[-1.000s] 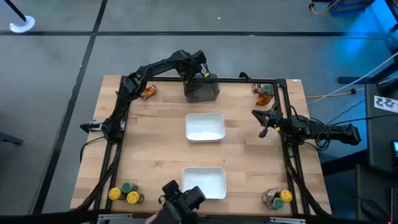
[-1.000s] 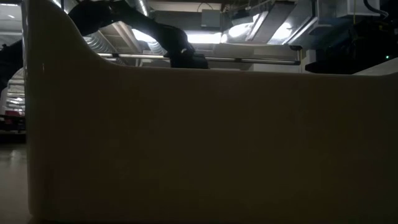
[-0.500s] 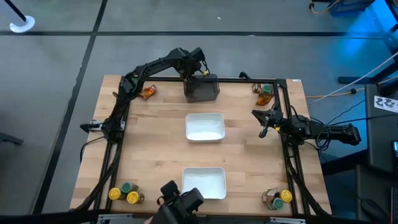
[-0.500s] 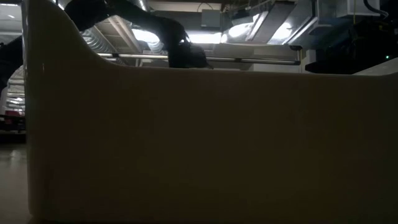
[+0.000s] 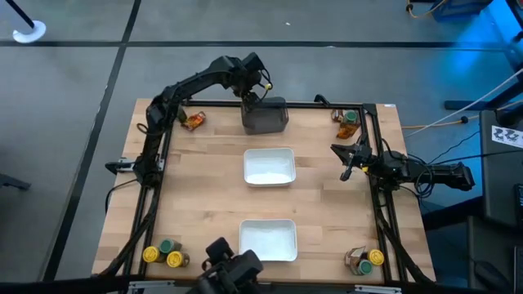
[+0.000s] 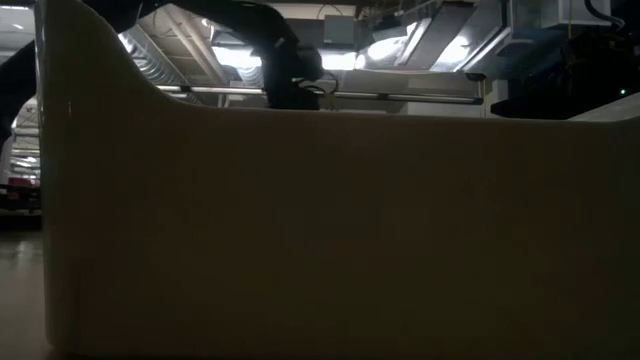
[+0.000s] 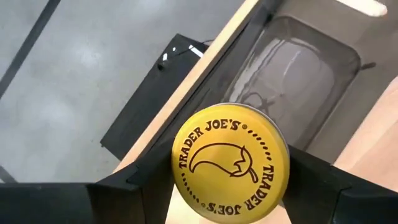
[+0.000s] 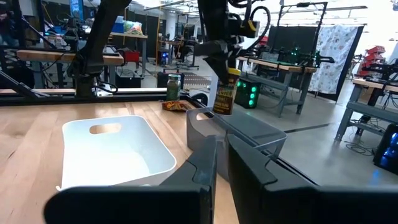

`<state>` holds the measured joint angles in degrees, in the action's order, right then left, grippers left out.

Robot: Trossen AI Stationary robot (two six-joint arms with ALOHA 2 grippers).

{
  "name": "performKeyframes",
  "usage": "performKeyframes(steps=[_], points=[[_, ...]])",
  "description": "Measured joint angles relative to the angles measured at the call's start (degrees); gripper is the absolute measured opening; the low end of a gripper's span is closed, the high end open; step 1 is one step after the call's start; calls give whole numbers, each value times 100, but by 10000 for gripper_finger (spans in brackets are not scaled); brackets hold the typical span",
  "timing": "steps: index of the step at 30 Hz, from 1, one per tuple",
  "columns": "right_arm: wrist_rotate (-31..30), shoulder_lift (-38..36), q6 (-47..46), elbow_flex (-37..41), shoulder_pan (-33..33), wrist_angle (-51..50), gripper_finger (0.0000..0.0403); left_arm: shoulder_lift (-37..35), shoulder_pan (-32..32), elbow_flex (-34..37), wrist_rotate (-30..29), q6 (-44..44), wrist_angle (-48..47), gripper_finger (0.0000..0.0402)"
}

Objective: Sort spices by type
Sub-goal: Put the yellow seasoning bottle into the black bin

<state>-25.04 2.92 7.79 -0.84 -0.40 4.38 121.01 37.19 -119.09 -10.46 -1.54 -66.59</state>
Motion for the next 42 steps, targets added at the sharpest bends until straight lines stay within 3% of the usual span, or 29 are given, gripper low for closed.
performKeyframes(steps=[23,33,42], points=[[0,0,-44,2,0,9,37,39,2,1356,110,-35,1165,237],[0,1,-44,2,0,9,37,37,2,1311,111,-42,1175,284],[0,0,-44,2,0,11,37,34,-7,419,88,22,194,288]])
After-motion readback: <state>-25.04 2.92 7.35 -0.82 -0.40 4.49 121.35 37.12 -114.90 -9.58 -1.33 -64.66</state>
